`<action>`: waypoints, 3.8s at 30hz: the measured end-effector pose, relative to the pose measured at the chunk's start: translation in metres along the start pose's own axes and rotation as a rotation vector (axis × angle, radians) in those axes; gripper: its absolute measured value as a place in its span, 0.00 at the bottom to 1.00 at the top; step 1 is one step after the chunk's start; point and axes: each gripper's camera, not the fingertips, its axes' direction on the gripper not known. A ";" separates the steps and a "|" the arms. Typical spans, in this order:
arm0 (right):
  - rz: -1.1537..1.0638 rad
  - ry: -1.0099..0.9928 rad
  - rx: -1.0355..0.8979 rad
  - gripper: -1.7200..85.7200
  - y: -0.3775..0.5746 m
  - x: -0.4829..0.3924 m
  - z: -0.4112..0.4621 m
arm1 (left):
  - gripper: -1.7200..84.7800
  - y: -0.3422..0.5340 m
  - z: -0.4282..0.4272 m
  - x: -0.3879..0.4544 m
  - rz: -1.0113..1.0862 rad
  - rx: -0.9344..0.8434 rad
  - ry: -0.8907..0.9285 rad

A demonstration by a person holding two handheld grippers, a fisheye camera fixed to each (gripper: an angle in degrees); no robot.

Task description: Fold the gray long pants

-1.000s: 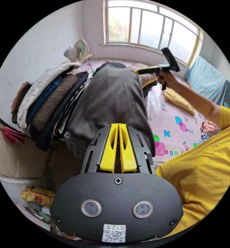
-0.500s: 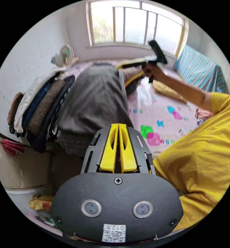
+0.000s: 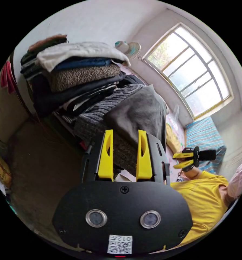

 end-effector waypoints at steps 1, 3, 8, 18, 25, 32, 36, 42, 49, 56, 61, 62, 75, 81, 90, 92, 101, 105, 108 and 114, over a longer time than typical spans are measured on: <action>-0.062 0.037 -0.025 0.11 -0.008 -0.023 0.008 | 0.13 -0.006 0.000 -0.014 -0.032 0.001 0.011; -0.144 0.106 -0.073 0.11 -0.019 -0.053 0.021 | 0.14 -0.015 -0.004 -0.027 -0.053 0.008 0.032; -0.305 0.283 -0.146 0.11 -0.033 -0.110 0.045 | 0.13 -0.039 -0.027 -0.048 -0.067 0.025 0.035; -0.533 0.525 -0.225 0.03 -0.046 -0.170 0.075 | 0.07 -0.065 -0.079 -0.086 -0.094 0.079 0.103; -0.357 0.224 -0.265 0.02 -0.071 -0.132 0.049 | 0.04 -0.081 -0.127 -0.073 0.004 0.129 -0.003; -0.251 -0.050 -0.296 0.02 -0.084 -0.088 0.054 | 0.03 -0.093 -0.140 -0.107 -0.054 0.140 0.076; -0.202 -0.162 -0.296 0.02 -0.085 -0.067 0.061 | 0.03 -0.090 -0.141 -0.129 -0.099 0.159 0.110; -0.218 -0.164 -0.341 0.02 -0.085 -0.055 0.074 | 0.04 -0.094 -0.145 -0.142 -0.123 0.164 0.130; -0.234 0.041 -0.292 0.03 -0.075 -0.063 0.077 | 0.07 -0.072 -0.156 -0.167 -0.121 0.198 0.272; -0.139 0.136 -0.121 0.04 -0.051 -0.044 0.023 | 0.10 -0.026 -0.207 -0.150 -0.098 0.355 0.020; 0.227 0.153 -0.048 0.06 -0.037 0.022 -0.005 | 0.12 -0.064 -0.182 -0.130 -0.010 0.243 -0.056; 0.278 0.131 -0.044 0.07 -0.036 0.032 -0.006 | 0.12 -0.072 -0.173 -0.130 -0.009 0.211 -0.063; 0.656 -0.123 0.005 0.03 -0.002 0.125 -0.030 | 0.02 -0.103 -0.049 -0.104 0.208 -0.085 -0.477; 0.658 -0.144 -0.001 0.03 0.010 0.131 -0.051 | 0.02 -0.081 -0.015 -0.151 0.195 -0.109 -0.434; 0.618 -0.007 0.056 0.03 0.011 0.124 -0.125 | 0.02 0.003 -0.059 -0.192 0.128 0.180 -0.464; 0.573 0.007 0.127 0.03 0.001 0.125 -0.143 | 0.02 0.019 -0.056 -0.177 0.228 0.197 -0.427; 0.633 -0.006 0.064 0.03 -0.005 0.129 -0.160 | 0.02 0.080 0.057 -0.246 0.341 -0.063 -0.543; 0.610 0.074 0.063 0.03 -0.005 0.111 -0.208 | 0.02 0.128 0.036 -0.277 0.280 0.165 -0.615; 0.562 0.194 0.092 0.03 -0.006 0.094 -0.250 | 0.02 0.182 0.016 -0.269 0.378 0.474 -0.627; 0.577 0.495 0.065 0.02 0.016 0.056 -0.322 | 0.02 0.248 0.067 -0.268 0.577 0.578 -0.342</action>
